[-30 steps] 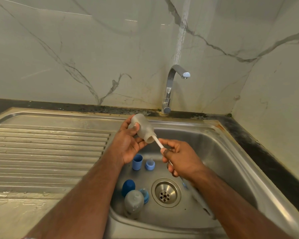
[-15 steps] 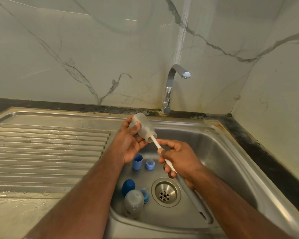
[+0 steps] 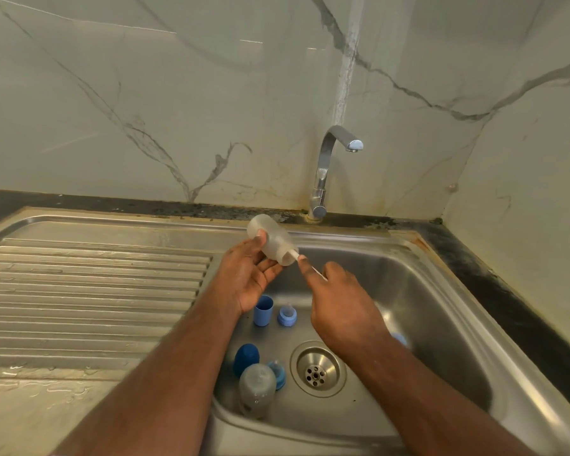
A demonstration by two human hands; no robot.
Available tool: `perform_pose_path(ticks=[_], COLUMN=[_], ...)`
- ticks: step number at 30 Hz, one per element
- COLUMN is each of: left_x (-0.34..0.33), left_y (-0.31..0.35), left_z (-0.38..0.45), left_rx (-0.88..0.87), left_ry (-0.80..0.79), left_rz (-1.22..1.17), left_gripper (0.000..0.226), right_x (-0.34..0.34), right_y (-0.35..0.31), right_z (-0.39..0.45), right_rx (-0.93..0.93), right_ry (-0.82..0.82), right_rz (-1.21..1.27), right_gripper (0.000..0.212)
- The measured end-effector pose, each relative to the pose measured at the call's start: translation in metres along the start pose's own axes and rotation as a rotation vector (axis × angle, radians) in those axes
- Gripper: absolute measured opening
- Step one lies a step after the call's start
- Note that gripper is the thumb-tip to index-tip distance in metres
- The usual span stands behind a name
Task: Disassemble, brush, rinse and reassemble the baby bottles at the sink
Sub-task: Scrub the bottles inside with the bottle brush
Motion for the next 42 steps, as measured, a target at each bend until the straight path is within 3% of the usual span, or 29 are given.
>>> perform_pose_path(ticks=[4, 8, 13, 16, 19, 21, 24, 25, 26, 28, 30, 31, 32, 37, 40, 42], left_x=[0.001, 0.005, 0.005, 0.004, 0.006, 0.006, 0.0, -0.001, 0.0, 0.003, 0.003, 0.002, 0.001, -0.005, -0.003, -0.004], left_y=[0.005, 0.006, 0.005, 0.003, 0.001, -0.001, -0.001, -0.001, 0.0, 0.001, 0.0, -0.002, -0.003, 0.002, 0.002, -0.001], left_z=[0.002, 0.004, 0.004, 0.005, 0.003, 0.001, 0.001, 0.001, 0.002, 0.003, 0.003, 0.003, 0.002, 0.002, 0.003, 0.003], left_rx=[-0.041, -0.047, -0.036, -0.026, -0.017, -0.007, -0.001, -0.006, -0.015, -0.028, -0.025, -0.016, -0.003, 0.004, -0.003, 0.015], left_ry=[0.024, 0.041, 0.011, 0.007, 0.016, 0.008, -0.024, -0.027, -0.025, -0.013, -0.016, -0.024, -0.034, -0.092, -0.095, -0.102], left_rz=[0.041, 0.113, 0.099, 0.094, 0.165, 0.178, 0.121, 0.105, 0.094, 0.095, 0.13, 0.145, 0.151, 0.069, 0.034, 0.014], left_gripper=[0.027, 0.041, 0.027, 0.029, 0.042, 0.05, 0.059, 0.057, 0.054, 0.05, 0.048, 0.047, 0.047, 0.049, 0.032, 0.03], right_x=[-0.007, -0.017, -0.002, -0.004, -0.015, -0.016, -0.025, -0.025, -0.023, -0.01, -0.007, -0.011, -0.016, -0.026, -0.027, -0.03], right_y=[-0.005, -0.009, 0.011, 0.014, 0.008, 0.012, 0.027, 0.028, 0.03, 0.031, 0.024, 0.02, 0.017, 0.026, 0.025, 0.022], right_z=[0.004, 0.007, 0.009, 0.006, 0.012, 0.014, 0.007, 0.005, 0.004, 0.005, 0.007, 0.007, 0.007, -0.002, -0.004, -0.003], right_rx=[-0.059, -0.032, 0.065, -0.011, -0.009, 0.022, -0.035, -0.045, -0.05, -0.043, -0.049, -0.05, -0.038, -0.043, -0.06, -0.083], right_ry=[-0.068, -0.168, -0.07, -0.022, -0.1, -0.175, -0.247, -0.236, -0.195, -0.08, -0.065, -0.09, -0.133, -0.304, -0.291, -0.266], right_rz=[-0.132, 0.042, 0.33, 0.25, 0.21, 0.424, 1.027, 1.121, 1.106, 0.768, 0.448, 0.428, 0.5, 1.398, 1.553, 1.513], right_gripper=[0.083, 0.074, 0.056, 0.061, 0.063, 0.058, 0.053, 0.052, 0.05, 0.049, 0.051, 0.052, 0.053, 0.047, 0.04, 0.04])
Point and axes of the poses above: each hand's wrist, its own z-axis towards the middle knuckle, its own x-axis out of the back of the hand, y = z × x, the point moved 10 cm from there along z, towards the middle knuckle, and after that the axes turned 12 degrees about -y, right-handed, at the moved point
